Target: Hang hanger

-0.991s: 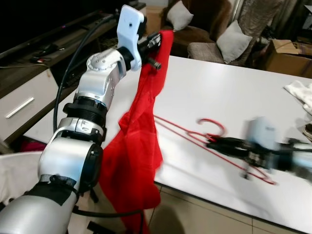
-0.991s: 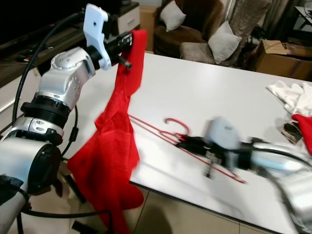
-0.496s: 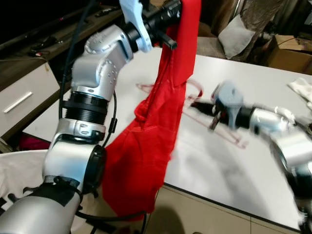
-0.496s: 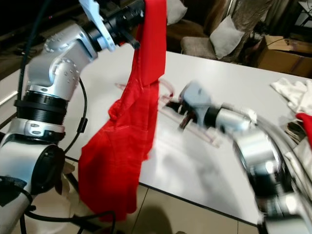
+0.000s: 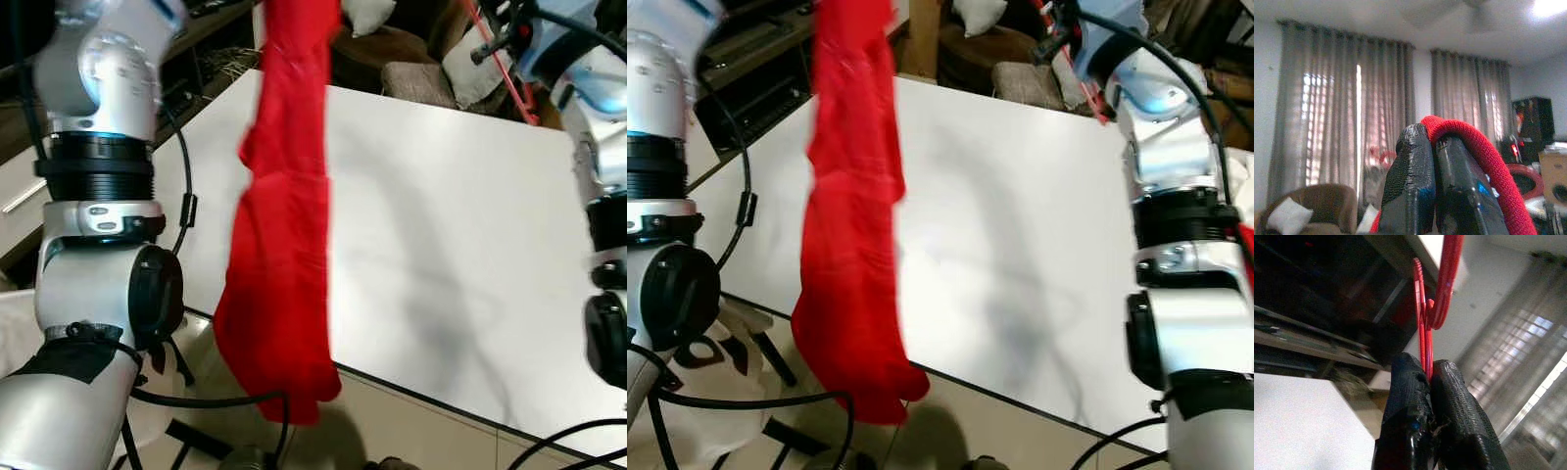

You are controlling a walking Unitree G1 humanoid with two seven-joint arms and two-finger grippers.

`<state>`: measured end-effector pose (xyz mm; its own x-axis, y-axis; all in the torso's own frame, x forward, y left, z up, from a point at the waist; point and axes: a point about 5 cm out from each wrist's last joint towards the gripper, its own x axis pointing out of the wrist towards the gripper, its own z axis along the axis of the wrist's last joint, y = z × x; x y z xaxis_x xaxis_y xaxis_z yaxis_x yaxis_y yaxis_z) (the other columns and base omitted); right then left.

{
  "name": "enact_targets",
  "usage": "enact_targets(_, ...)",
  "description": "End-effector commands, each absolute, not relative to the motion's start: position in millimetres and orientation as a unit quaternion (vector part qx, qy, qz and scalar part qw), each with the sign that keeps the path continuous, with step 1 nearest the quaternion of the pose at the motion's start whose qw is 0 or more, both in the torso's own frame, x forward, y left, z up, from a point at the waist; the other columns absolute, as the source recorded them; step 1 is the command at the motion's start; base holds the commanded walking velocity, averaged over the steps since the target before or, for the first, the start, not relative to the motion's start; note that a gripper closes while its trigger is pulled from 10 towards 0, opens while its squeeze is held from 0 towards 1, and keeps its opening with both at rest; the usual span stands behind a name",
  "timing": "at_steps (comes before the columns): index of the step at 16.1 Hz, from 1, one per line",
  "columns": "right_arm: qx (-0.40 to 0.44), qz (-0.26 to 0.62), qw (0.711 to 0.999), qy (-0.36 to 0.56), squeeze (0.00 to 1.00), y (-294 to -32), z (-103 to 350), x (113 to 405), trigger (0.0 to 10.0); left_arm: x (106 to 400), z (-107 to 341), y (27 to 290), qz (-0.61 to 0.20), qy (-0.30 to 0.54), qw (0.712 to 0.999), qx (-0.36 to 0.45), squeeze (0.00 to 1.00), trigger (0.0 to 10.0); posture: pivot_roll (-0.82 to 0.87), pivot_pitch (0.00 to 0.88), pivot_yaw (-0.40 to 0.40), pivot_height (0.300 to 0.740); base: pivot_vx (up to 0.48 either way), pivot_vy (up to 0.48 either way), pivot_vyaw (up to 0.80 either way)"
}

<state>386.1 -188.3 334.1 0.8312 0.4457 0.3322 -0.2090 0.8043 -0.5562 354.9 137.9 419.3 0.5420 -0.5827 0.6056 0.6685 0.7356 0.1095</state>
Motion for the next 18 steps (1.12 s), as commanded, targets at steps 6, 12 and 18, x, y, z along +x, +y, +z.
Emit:
enact_targets(6,-0.305,0.329,0.888,-0.1,0.0,-199.0,247.7,357.7,10.0,388.8,333.5,122.9,-0.306,-0.154,0.936,0.084,0.0,10.0,-0.03,0.0,-0.01,0.74,0.0,0.0,0.0)
enact_targets(12,-0.307,0.473,0.826,0.008,0.0,-235.7,231.8,282.3,10.0,400.5,277.2,103.1,-0.319,-0.078,0.93,0.165,0.0,10.0,-0.06,0.0,0.047,0.74,0.0,0.0,0.0)
enact_targets(18,-0.245,0.552,0.795,0.055,0.0,-222.0,233.7,252.7,10.0,403.8,272.2,80.8,-0.341,-0.083,0.917,0.191,0.0,10.0,-0.06,0.0,0.04,0.74,0.0,0.0,0.0)
